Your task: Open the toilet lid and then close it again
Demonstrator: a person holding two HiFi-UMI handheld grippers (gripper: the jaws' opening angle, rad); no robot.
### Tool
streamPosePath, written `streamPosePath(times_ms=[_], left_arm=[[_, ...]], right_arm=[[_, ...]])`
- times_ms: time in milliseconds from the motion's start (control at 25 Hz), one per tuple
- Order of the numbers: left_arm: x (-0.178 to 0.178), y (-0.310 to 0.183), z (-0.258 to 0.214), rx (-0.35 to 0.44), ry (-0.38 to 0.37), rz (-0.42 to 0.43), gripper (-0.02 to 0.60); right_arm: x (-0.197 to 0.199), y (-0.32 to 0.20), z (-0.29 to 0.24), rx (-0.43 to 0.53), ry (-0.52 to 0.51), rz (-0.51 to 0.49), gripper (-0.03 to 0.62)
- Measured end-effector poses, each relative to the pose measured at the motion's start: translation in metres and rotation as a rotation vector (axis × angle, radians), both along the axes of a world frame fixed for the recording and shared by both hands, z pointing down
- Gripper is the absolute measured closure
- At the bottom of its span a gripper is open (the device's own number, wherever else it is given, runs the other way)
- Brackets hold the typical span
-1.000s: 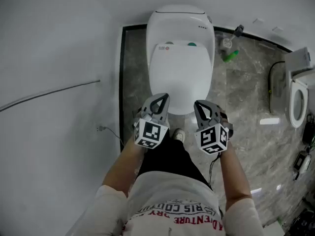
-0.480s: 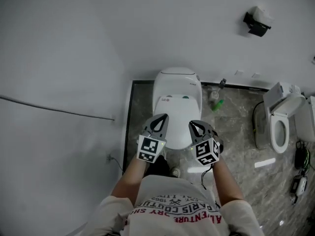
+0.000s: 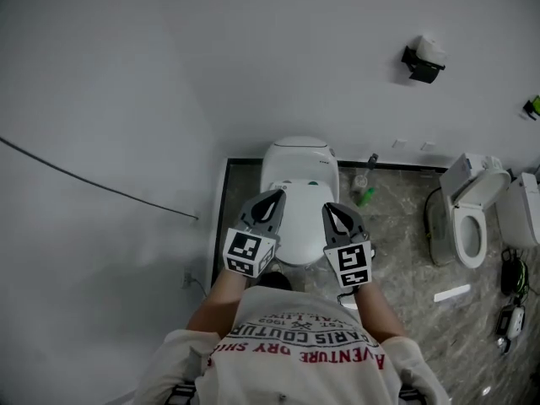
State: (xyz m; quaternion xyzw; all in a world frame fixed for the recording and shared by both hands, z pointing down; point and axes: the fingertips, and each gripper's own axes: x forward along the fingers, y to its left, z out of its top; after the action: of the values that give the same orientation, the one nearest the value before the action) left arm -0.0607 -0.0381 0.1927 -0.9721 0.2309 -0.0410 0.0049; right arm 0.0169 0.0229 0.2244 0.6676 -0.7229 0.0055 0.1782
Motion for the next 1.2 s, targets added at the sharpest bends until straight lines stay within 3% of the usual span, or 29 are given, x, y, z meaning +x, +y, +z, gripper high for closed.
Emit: streamPosePath(times_ms=[120, 240, 400, 1200], left_arm=[[-0.012, 0.002, -0.018, 0.014, 0.061, -0.001, 0.574], [-0.022, 0.006, -0.029, 0.065, 0.066, -0.025, 0.574], [-0.020, 0.009, -0.030, 0.053, 0.086, -0.046, 0.574], [-0.029, 0.019, -0.007, 0.004, 0.060, -0.050, 0.574]], right_arm=[[-0.009, 0.001, -0.012, 0.054, -0.025, 0.022, 0.574], [-0.011, 0.007, -0.016, 0.082, -0.040, 0.039, 0.574], [0.000, 0.008, -0.018, 0.082, -0.075, 0.056, 0.575], [-0.007, 0.013, -0.006, 0.057, -0.155, 0.050, 0.576]])
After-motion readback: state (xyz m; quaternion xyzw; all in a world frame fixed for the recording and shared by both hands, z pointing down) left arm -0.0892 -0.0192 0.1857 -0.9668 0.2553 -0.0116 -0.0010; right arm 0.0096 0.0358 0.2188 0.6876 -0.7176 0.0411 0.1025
